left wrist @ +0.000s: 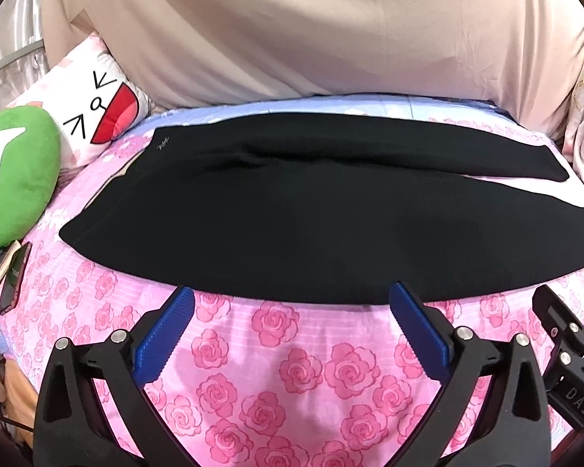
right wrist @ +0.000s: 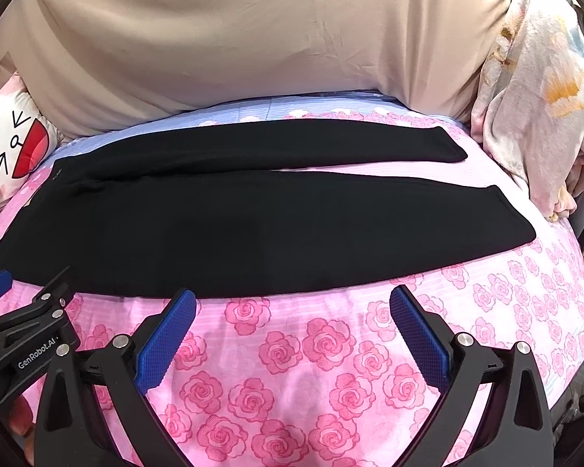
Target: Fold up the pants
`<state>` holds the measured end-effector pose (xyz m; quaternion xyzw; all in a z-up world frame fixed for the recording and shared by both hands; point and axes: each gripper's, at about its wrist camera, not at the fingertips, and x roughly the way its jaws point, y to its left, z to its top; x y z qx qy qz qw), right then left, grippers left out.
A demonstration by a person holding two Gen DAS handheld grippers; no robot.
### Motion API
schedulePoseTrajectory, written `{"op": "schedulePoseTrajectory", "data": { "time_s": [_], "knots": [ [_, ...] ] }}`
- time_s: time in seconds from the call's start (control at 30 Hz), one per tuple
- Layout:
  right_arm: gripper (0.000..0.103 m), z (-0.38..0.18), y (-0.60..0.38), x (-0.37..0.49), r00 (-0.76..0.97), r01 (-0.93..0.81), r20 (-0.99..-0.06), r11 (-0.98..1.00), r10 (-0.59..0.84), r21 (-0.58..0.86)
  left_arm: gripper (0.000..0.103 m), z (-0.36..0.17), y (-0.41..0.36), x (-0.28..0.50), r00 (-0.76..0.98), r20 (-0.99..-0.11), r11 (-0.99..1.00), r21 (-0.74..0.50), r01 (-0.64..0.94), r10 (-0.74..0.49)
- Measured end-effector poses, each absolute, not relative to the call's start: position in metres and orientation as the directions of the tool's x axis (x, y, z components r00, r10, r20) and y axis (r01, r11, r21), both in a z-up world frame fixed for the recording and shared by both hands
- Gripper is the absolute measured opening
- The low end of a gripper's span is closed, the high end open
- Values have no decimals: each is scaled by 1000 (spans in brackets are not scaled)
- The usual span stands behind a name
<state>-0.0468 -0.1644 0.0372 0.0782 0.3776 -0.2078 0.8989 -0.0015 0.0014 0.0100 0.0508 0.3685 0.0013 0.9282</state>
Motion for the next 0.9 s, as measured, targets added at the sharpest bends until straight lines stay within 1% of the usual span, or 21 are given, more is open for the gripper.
{"op": "schedulePoseTrajectory", "data": {
  "time_s": [0.13,0.73,0.9],
  "knots": [
    [98,37,-163,-46,629,432,-711,902,-316,-18,98,7,2,0,714,-699,994,99,39,41],
    [98,35,-163,-49,628,436,-711,900,-317,-15,98,6,-1,-7,737,-675,993,110,48,40],
    [98,35,-162,-49,628,435,-712,900,-315,-15,98,4,-2,-5,732,-680,993,106,55,32]
  ]
}}
